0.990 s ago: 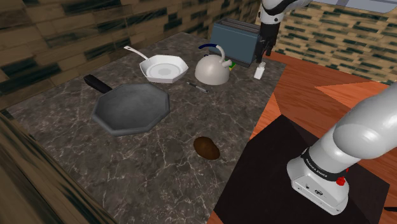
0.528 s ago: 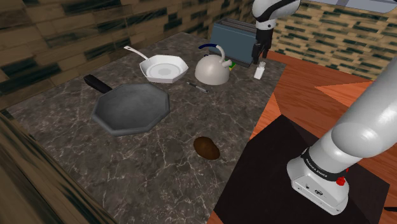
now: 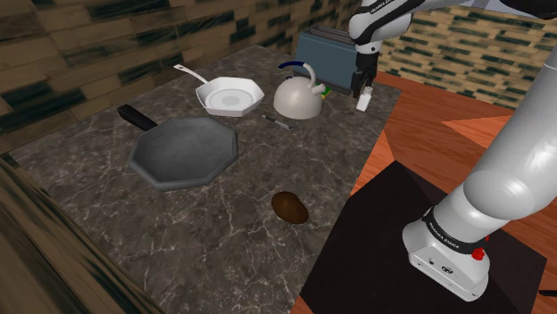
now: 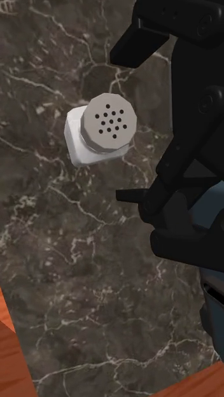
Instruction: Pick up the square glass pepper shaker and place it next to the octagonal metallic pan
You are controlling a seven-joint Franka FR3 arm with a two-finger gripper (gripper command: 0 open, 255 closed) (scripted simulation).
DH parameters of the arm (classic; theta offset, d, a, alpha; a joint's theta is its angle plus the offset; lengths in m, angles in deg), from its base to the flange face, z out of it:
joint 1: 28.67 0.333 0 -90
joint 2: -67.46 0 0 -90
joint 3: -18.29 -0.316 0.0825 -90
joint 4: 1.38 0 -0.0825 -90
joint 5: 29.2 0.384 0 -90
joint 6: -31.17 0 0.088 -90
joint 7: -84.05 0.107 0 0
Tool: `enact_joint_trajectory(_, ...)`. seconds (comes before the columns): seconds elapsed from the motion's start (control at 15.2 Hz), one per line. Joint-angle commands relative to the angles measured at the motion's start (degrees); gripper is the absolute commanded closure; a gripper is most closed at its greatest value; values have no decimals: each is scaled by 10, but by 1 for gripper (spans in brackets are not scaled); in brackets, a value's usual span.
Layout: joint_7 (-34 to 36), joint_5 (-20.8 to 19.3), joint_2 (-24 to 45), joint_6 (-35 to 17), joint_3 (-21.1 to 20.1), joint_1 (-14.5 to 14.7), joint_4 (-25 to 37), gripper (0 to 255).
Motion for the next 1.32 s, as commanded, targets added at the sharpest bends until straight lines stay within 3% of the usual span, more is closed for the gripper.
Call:
enact_joint_trajectory(0.0,-2,1,7,-18,0,-2,-11,0)
enact_joint_trajectory(0.53,-2,1,7,-18,0,-2,-11,0)
enact_joint_trajectory(0.59,-2,1,7,-18,0,-2,-11,255)
enact_joint_trajectory(1.25,-1,0,3,-12,1,-1,-8,255)
